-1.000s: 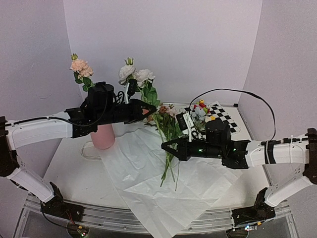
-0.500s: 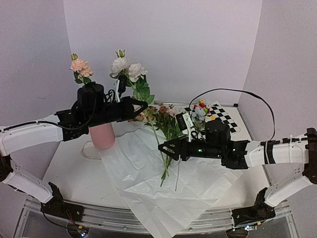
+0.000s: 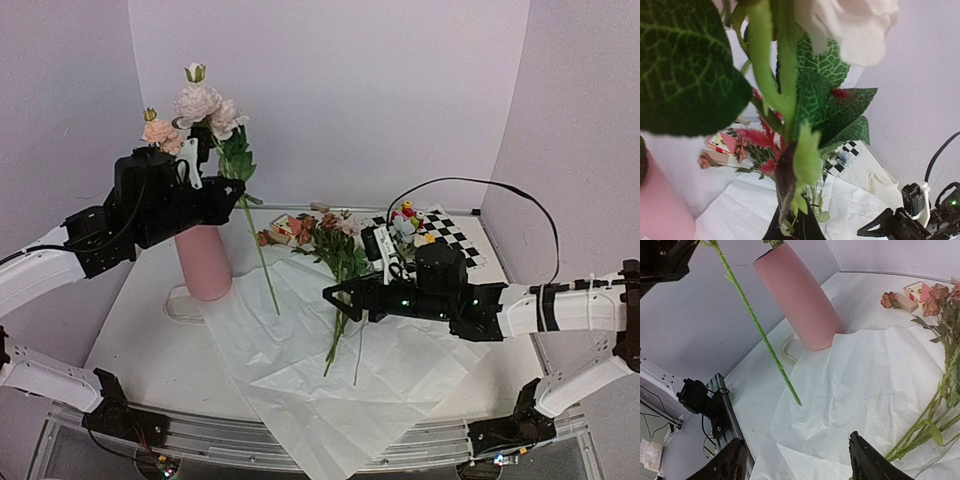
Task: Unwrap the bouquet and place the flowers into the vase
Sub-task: Insert the fake flower into the vase.
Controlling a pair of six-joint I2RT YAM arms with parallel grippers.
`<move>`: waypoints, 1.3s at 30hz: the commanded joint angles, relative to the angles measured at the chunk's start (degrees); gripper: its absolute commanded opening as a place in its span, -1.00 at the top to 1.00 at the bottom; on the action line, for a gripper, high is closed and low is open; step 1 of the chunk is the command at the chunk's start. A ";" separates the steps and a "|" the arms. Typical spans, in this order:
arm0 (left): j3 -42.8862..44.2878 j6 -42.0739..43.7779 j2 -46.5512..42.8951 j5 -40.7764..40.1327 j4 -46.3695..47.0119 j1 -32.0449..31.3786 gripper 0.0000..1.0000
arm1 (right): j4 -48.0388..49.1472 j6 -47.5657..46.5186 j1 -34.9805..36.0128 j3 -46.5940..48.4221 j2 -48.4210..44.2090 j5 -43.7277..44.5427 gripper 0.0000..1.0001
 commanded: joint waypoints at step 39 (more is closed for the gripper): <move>21.22 34.83 6.70 -34.44 12.56 2.83 1.00 | -14.49 -8.82 0.24 -1.55 -17.84 32.52 -0.97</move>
